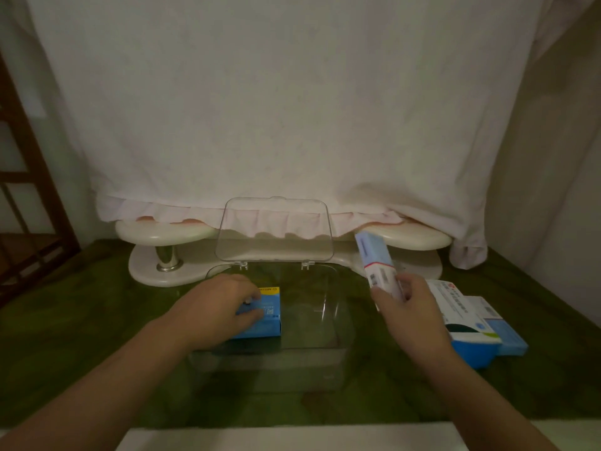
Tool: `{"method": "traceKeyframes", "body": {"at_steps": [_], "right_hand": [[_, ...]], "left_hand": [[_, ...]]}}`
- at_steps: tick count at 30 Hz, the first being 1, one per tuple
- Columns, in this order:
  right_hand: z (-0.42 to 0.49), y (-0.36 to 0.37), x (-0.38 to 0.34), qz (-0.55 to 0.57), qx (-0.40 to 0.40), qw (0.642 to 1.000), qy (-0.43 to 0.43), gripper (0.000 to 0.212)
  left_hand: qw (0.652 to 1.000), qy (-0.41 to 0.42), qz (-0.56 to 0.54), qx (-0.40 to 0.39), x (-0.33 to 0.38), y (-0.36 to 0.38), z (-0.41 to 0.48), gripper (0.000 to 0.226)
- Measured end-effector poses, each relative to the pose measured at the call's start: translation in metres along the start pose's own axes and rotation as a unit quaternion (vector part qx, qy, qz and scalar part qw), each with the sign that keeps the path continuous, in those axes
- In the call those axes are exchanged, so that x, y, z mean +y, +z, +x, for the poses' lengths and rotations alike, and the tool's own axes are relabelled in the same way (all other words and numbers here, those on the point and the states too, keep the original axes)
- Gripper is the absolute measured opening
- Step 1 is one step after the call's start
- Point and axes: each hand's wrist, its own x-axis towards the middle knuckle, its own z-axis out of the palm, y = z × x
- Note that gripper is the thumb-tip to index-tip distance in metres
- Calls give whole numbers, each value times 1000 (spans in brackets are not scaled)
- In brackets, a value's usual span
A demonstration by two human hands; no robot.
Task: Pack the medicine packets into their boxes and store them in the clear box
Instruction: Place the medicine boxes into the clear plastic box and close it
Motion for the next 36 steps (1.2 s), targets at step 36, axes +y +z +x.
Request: {"method": "traceKeyframes", "body": {"at_steps": [36], "right_hand": [[-20, 36, -41, 76, -96, 993, -9, 46]], "left_hand": [[882, -220, -389, -150, 87, 0, 33, 32]]}}
